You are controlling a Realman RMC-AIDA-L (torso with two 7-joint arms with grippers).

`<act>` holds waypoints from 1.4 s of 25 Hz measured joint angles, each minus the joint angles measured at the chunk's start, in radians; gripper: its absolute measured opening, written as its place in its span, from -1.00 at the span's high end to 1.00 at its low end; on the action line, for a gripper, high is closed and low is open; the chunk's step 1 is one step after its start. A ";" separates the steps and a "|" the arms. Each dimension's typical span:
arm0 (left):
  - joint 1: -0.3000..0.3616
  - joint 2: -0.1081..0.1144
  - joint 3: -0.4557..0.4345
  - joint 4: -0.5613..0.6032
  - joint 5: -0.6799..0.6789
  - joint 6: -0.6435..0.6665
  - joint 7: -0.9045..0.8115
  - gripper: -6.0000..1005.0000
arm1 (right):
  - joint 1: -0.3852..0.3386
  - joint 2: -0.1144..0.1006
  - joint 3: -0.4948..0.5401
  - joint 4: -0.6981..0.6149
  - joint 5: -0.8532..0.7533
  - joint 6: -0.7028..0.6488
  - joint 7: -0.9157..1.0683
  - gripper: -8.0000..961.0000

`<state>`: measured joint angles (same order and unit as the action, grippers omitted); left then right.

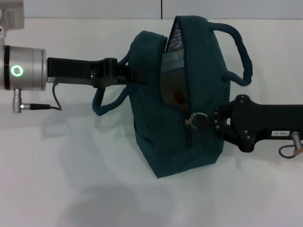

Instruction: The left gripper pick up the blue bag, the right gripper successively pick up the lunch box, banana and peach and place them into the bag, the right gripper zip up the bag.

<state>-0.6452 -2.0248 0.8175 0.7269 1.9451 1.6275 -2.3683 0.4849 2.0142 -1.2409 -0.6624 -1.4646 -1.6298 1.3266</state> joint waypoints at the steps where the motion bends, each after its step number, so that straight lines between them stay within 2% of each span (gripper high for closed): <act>1: 0.000 0.000 0.000 -0.004 0.000 0.000 0.002 0.86 | 0.000 -0.001 0.002 0.000 0.003 -0.004 -0.001 0.97; 4: -0.004 0.003 0.000 -0.024 -0.003 0.000 0.009 0.86 | 0.007 -0.001 0.004 -0.004 0.002 -0.011 0.002 0.97; 9: -0.008 0.005 -0.001 -0.032 -0.003 0.000 0.013 0.86 | 0.045 -0.011 0.003 -0.006 -0.102 -0.004 0.104 0.97; 16: -0.009 0.006 -0.001 -0.032 -0.004 -0.001 0.014 0.86 | 0.054 -0.064 0.008 -0.037 -0.137 -0.011 0.244 0.97; 19: -0.010 0.006 -0.002 -0.032 -0.004 -0.002 0.014 0.86 | 0.047 -0.074 0.015 -0.076 -0.137 -0.031 0.286 0.97; 21: -0.010 0.006 -0.002 -0.032 -0.004 -0.002 0.014 0.86 | 0.045 -0.073 0.024 -0.087 -0.135 -0.043 0.289 0.97; 22: -0.010 0.006 -0.002 -0.032 -0.004 -0.002 0.015 0.86 | 0.038 -0.057 0.056 -0.112 -0.132 -0.064 0.280 0.97; 29: -0.007 0.005 -0.001 -0.032 -0.005 -0.002 0.016 0.86 | 0.040 -0.006 0.077 -0.150 -0.134 -0.067 0.221 0.97; 35: -0.009 0.000 -0.001 -0.032 -0.005 -0.004 0.040 0.86 | 0.072 0.008 0.070 -0.094 -0.114 -0.068 0.165 0.97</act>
<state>-0.6543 -2.0249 0.8162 0.6948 1.9404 1.6233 -2.3286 0.5568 2.0226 -1.1710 -0.7563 -1.5781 -1.6975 1.4915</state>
